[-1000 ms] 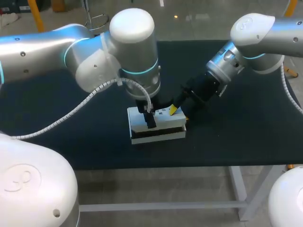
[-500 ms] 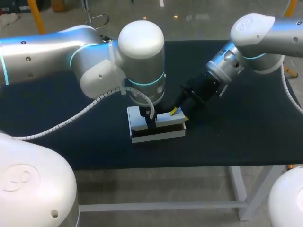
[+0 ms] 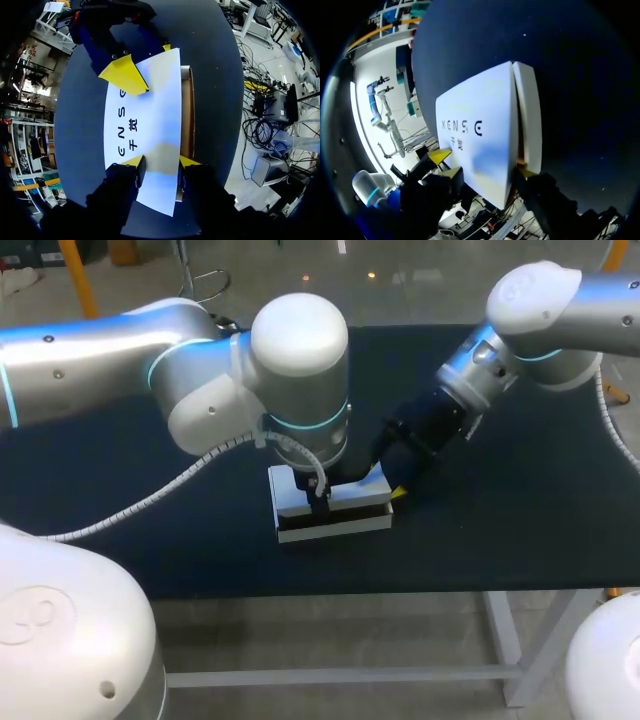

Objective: Assemble the packaging by folding the flat box into shape, placing the metal phone stand inside, and closing the box properly

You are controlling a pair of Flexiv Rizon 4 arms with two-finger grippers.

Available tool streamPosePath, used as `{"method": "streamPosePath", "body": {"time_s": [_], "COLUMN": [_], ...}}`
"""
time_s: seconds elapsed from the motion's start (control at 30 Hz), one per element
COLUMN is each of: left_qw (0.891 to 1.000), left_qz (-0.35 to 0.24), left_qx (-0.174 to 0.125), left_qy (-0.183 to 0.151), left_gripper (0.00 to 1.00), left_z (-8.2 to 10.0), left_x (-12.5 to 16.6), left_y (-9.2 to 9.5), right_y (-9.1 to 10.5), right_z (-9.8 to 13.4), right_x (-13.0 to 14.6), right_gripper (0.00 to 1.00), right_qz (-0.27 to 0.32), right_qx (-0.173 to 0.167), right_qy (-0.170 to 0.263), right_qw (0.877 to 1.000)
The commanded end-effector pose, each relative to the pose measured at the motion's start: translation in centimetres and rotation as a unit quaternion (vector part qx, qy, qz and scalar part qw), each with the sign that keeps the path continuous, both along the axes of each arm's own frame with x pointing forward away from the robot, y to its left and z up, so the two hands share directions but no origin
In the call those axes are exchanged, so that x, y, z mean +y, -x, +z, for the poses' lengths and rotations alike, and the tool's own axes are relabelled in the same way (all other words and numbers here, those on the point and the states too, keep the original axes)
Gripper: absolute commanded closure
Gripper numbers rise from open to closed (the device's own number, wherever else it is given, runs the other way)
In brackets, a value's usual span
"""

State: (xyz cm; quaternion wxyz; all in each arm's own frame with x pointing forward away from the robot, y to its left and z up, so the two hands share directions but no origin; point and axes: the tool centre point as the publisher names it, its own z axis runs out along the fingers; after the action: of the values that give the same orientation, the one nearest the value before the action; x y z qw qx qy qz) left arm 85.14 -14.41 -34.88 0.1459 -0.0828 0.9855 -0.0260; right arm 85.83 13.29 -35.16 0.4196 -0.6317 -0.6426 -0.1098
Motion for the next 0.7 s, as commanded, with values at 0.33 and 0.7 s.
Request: {"method": "streamPosePath", "body": {"time_s": [0.33, 0.7], "left_qw": [1.000, 1.000], "left_qz": [-0.003, -0.006], "left_qx": [-0.004, 0.003], "left_qy": [-0.001, 0.001], "left_gripper": [0.55, 0.55], "left_z": [-0.3, -0.8], "left_x": [0.4, 0.4], "left_y": [0.4, 0.4], "right_y": [1.6, 2.5], "right_z": [2.2, 3.1], "right_x": [-1.7, -1.2], "right_gripper": [0.34, 0.56], "right_qz": [-0.022, -0.012], "right_qx": [-0.036, -0.062], "right_qy": [0.007, 0.004], "right_qw": [0.999, 0.998]}}
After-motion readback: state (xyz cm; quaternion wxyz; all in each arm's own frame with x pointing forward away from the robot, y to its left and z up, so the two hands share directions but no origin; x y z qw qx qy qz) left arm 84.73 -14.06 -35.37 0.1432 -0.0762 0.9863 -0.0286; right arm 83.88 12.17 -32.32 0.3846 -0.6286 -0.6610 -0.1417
